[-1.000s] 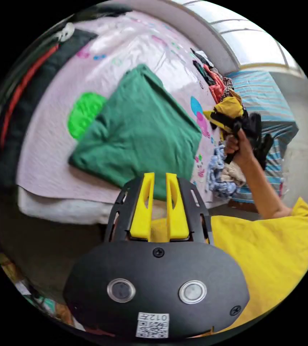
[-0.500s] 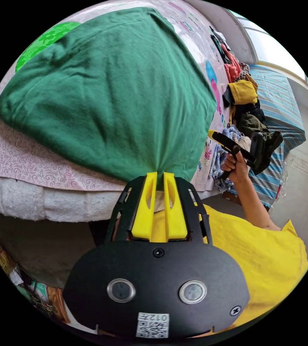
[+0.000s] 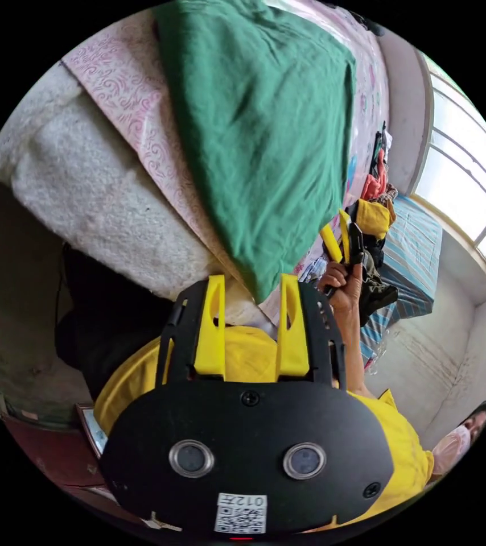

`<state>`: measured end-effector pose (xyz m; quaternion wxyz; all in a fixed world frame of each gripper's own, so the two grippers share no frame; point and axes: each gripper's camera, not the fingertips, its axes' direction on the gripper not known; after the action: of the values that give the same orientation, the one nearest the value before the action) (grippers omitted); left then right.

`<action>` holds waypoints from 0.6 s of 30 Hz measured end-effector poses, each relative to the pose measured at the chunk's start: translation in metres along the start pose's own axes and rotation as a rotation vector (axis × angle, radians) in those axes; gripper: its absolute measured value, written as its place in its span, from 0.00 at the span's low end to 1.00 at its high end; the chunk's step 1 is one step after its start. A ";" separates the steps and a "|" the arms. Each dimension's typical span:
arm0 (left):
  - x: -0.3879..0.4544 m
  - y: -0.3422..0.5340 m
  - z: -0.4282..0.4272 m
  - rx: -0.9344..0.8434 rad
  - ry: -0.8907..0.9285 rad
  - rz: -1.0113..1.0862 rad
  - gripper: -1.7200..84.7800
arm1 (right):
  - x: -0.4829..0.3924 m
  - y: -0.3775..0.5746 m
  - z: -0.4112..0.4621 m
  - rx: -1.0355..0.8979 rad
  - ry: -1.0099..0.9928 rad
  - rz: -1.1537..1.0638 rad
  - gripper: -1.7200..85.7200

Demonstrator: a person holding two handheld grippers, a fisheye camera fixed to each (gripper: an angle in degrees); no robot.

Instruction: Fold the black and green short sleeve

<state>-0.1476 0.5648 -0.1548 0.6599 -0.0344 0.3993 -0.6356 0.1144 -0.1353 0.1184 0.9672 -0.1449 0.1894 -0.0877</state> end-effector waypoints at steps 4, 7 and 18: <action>-0.013 0.003 -0.010 0.003 0.109 0.018 0.07 | 0.002 0.013 -0.028 0.025 -0.053 0.027 0.06; -0.008 0.013 -0.019 0.029 0.139 0.062 0.05 | 0.004 0.032 -0.057 0.074 -0.106 0.049 0.05; -0.026 0.014 -0.075 0.206 0.054 0.005 0.06 | 0.004 0.059 -0.104 0.091 -0.198 0.075 0.10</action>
<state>-0.1754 0.6249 -0.2010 0.6505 0.0519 0.3497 -0.6722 0.0839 -0.1059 0.0058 0.9893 -0.1016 0.0942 -0.0454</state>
